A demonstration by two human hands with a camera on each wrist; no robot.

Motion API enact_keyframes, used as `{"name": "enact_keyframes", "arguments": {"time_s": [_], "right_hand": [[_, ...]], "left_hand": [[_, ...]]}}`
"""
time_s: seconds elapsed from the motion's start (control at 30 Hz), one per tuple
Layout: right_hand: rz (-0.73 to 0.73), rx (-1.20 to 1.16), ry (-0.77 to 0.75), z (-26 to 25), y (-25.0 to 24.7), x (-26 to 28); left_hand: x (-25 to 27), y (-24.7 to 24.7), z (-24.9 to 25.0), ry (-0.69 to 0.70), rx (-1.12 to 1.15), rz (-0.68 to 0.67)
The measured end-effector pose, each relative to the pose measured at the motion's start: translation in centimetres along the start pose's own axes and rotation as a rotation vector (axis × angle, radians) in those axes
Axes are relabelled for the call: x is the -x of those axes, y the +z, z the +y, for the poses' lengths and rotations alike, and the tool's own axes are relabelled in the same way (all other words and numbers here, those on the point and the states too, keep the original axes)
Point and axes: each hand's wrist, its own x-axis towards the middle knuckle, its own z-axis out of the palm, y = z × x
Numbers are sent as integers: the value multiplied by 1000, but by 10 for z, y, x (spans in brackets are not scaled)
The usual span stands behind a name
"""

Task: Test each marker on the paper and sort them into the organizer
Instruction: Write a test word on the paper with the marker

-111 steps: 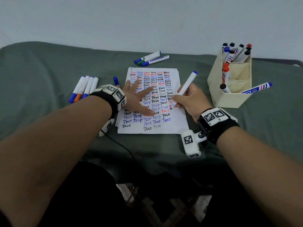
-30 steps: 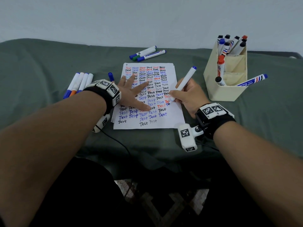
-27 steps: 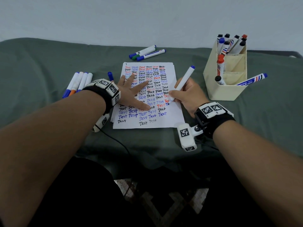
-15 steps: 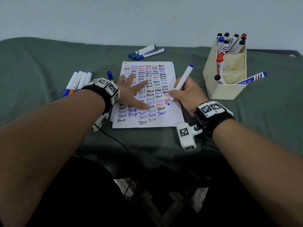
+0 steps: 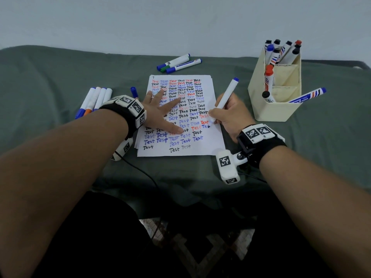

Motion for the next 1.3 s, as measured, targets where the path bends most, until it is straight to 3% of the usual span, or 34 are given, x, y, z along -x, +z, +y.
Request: {"name": "enact_keyframes", "arguments": {"time_s": [0.3, 0.97, 1.13, 1.3], "right_hand": [[63, -79, -2, 1, 0, 0], [48, -46, 6, 1, -1, -1], [76, -357, 57, 10, -7, -2], [8, -581, 52, 12, -8, -2]], "left_hand": [[0, 0, 0, 0, -3, 5], [-3, 0, -1, 4, -9, 9], [-3, 2, -2, 8, -4, 23], [-4, 2, -6, 23, 25, 74]]}}
